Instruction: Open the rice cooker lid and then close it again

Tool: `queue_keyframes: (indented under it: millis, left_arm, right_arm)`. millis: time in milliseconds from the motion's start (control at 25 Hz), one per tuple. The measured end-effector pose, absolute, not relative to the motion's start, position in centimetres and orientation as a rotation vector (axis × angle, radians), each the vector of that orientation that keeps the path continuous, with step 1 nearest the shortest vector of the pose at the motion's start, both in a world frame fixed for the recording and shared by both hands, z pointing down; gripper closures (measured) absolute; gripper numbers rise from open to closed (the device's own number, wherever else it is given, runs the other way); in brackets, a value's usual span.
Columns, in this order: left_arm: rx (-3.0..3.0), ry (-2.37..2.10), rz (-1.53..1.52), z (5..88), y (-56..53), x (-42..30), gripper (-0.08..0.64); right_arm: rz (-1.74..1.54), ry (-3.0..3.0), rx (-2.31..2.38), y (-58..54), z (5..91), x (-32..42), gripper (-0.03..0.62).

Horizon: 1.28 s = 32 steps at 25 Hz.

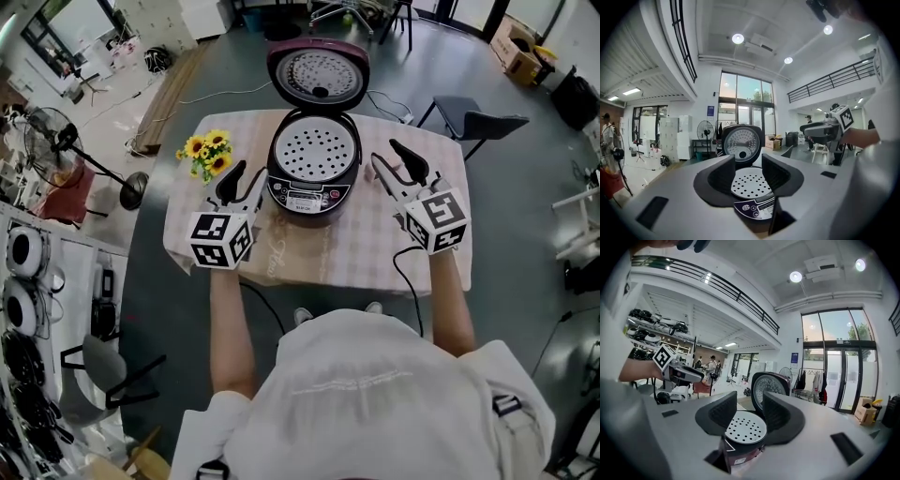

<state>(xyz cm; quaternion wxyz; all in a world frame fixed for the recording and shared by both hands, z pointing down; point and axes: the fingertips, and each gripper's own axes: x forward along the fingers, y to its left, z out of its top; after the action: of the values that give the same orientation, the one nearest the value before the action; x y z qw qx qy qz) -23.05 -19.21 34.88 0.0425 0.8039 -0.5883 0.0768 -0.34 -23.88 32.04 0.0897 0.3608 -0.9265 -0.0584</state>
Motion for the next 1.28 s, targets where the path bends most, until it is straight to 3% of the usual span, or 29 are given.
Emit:
queue_keyframes:
  millis: [680,1280]
  left_arm:
    - [2.504,-1.67,0.341,37.0,-20.5,-28.2,0.368]
    - [2.651,-1.589,0.457,34.5,-34.1,-27.0,0.368]
  right_arm:
    - [-0.118,-2.615,1.176,-23.8,33.7,-2.9,0.407]
    - [-0.151,-2.608,1.189,-35.9,32.2,-2.1,0.407]
